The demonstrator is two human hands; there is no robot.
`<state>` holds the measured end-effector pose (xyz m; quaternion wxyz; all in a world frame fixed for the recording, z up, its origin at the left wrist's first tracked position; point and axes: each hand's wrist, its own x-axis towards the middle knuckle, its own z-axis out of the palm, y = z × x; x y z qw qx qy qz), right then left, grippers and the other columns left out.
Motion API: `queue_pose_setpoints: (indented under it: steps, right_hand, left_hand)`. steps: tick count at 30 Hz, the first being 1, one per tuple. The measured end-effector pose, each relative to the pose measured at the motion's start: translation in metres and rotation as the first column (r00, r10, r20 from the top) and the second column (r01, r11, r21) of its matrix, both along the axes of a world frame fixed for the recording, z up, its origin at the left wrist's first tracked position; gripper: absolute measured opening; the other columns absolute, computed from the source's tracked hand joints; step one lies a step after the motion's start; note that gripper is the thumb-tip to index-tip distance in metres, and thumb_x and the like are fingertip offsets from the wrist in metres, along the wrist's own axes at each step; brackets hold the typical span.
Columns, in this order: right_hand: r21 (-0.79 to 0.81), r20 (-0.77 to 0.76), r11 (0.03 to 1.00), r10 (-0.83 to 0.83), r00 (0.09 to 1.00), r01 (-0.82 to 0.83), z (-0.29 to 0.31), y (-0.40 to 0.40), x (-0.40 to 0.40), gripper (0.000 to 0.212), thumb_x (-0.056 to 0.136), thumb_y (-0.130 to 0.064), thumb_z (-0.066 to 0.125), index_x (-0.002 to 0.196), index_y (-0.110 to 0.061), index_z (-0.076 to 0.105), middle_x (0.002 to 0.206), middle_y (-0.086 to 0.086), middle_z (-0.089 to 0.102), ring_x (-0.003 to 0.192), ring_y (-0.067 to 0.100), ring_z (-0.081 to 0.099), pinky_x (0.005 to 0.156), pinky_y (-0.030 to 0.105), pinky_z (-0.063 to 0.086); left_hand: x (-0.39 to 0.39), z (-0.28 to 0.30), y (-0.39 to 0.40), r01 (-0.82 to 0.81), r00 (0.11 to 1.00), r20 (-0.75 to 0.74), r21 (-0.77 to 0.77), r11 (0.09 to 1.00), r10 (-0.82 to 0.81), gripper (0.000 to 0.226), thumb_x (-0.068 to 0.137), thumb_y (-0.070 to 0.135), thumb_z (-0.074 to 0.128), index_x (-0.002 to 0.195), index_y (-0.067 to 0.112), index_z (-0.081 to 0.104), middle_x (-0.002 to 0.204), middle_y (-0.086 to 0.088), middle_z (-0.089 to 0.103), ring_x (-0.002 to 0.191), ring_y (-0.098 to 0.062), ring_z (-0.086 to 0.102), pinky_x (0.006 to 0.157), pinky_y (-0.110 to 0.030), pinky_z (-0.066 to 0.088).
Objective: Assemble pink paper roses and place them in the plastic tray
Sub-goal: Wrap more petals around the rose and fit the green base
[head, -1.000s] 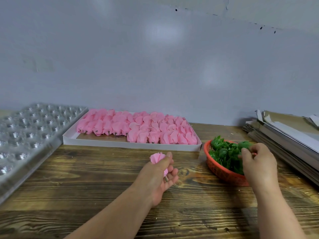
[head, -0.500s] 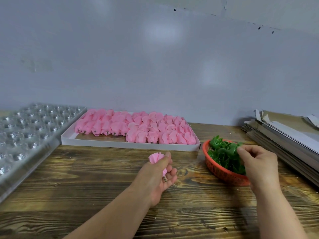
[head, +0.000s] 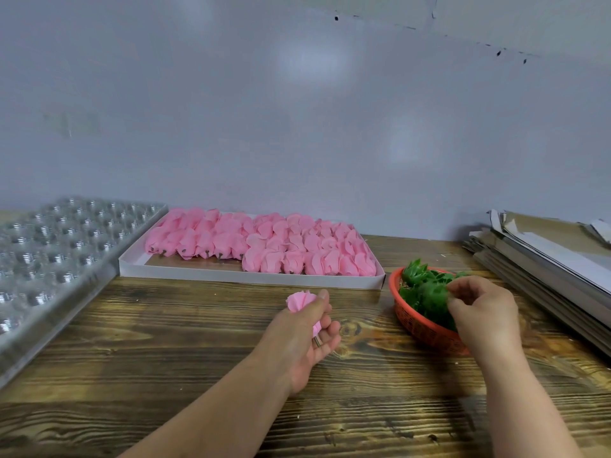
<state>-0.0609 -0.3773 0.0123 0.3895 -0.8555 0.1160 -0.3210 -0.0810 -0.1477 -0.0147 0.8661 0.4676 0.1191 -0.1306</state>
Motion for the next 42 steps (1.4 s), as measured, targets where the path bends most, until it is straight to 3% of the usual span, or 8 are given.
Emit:
queue_pose_setpoints:
  steps: [6,11,14,22,26,30,37,42]
  right_hand:
    - [-0.218,-0.173,0.975,0.003,0.985,-0.041,-0.001,0.002,-0.003,0.026,0.077,0.005,0.06,0.092,-0.015,0.068,0.074,-0.004,0.061,0.077,0.021,0.056,0.071,0.03,0.041]
    - [-0.226,-0.287,0.96,0.094,0.953,-0.163,0.005,0.007,-0.008,0.024,0.075,0.004,0.066,0.088,-0.015,0.072,0.087,0.001,0.066,0.095,0.027,0.06,0.091,0.044,0.046]
    - [-0.246,-0.312,0.946,0.129,0.941,-0.211,0.007,0.008,-0.009,0.013,0.078,-0.007,0.071,0.077,-0.02,0.07,0.092,0.004,0.067,0.096,0.027,0.059,0.092,0.047,0.045]
    - [-0.224,-0.252,0.948,0.167,0.953,-0.225,0.004,0.007,-0.005,0.015,0.086,-0.008,0.063,0.074,-0.016,0.069,0.084,0.001,0.065,0.088,0.024,0.058,0.086,0.042,0.045]
    - [-0.048,-0.061,0.997,0.056,0.997,-0.059,0.003,-0.001,-0.001,0.014,0.09,-0.009,0.057,0.081,-0.005,0.068,0.079,0.007,0.065,0.08,0.025,0.057,0.071,0.033,0.042]
    - [0.105,-0.015,0.994,0.022,1.0,-0.02,0.004,-0.003,0.0,0.019,0.092,-0.011,0.054,0.079,-0.01,0.067,0.078,0.002,0.063,0.078,0.021,0.056,0.064,0.033,0.042]
    - [-0.147,-0.074,0.989,0.004,0.997,-0.015,0.004,0.002,-0.002,0.01,0.084,-0.007,0.062,0.09,-0.008,0.069,0.082,0.005,0.061,0.084,0.025,0.054,0.078,0.037,0.045]
    - [-0.334,-0.214,0.937,0.028,0.976,-0.1,0.005,0.013,-0.002,0.023,0.077,-0.033,0.073,0.094,-0.016,0.072,0.092,0.004,0.066,0.098,0.03,0.057,0.09,0.044,0.044]
  left_hand:
    - [0.001,-0.002,0.0,0.003,1.0,0.01,0.001,1.0,-0.003,0.019,0.087,0.027,0.069,0.081,0.009,0.063,0.054,0.003,0.058,0.055,-0.011,0.06,0.072,-0.034,0.056]
    - [0.001,-0.001,0.0,0.006,1.0,0.01,0.005,1.0,-0.006,0.019,0.087,0.026,0.069,0.081,0.01,0.063,0.054,0.002,0.058,0.054,-0.01,0.06,0.073,-0.033,0.056]
    - [0.0,-0.001,0.0,0.005,1.0,0.012,0.007,1.0,-0.005,0.019,0.086,0.027,0.069,0.081,0.01,0.063,0.055,0.003,0.059,0.055,-0.01,0.06,0.073,-0.034,0.057]
    - [0.0,-0.001,0.0,0.002,1.0,0.02,0.01,1.0,-0.002,0.019,0.087,0.027,0.069,0.081,0.01,0.063,0.055,0.003,0.059,0.054,-0.01,0.061,0.071,-0.033,0.057]
    - [0.0,-0.001,0.0,0.001,1.0,0.017,0.006,1.0,-0.001,0.019,0.086,0.027,0.069,0.081,0.01,0.063,0.055,0.003,0.06,0.054,-0.01,0.061,0.073,-0.034,0.057]
    - [0.001,-0.001,-0.001,-0.001,1.0,0.018,0.007,1.0,0.0,0.019,0.086,0.027,0.07,0.081,0.01,0.064,0.056,0.002,0.06,0.053,-0.01,0.061,0.072,-0.033,0.057]
    - [0.0,-0.001,0.0,0.001,1.0,0.02,-0.004,1.0,-0.001,0.019,0.084,0.027,0.071,0.081,0.009,0.064,0.056,0.002,0.06,0.055,-0.011,0.061,0.071,-0.033,0.057]
    - [0.0,0.0,0.0,0.009,1.0,0.022,-0.004,1.0,-0.009,0.019,0.085,0.027,0.07,0.081,0.01,0.063,0.056,0.002,0.059,0.053,-0.01,0.061,0.069,-0.033,0.056]
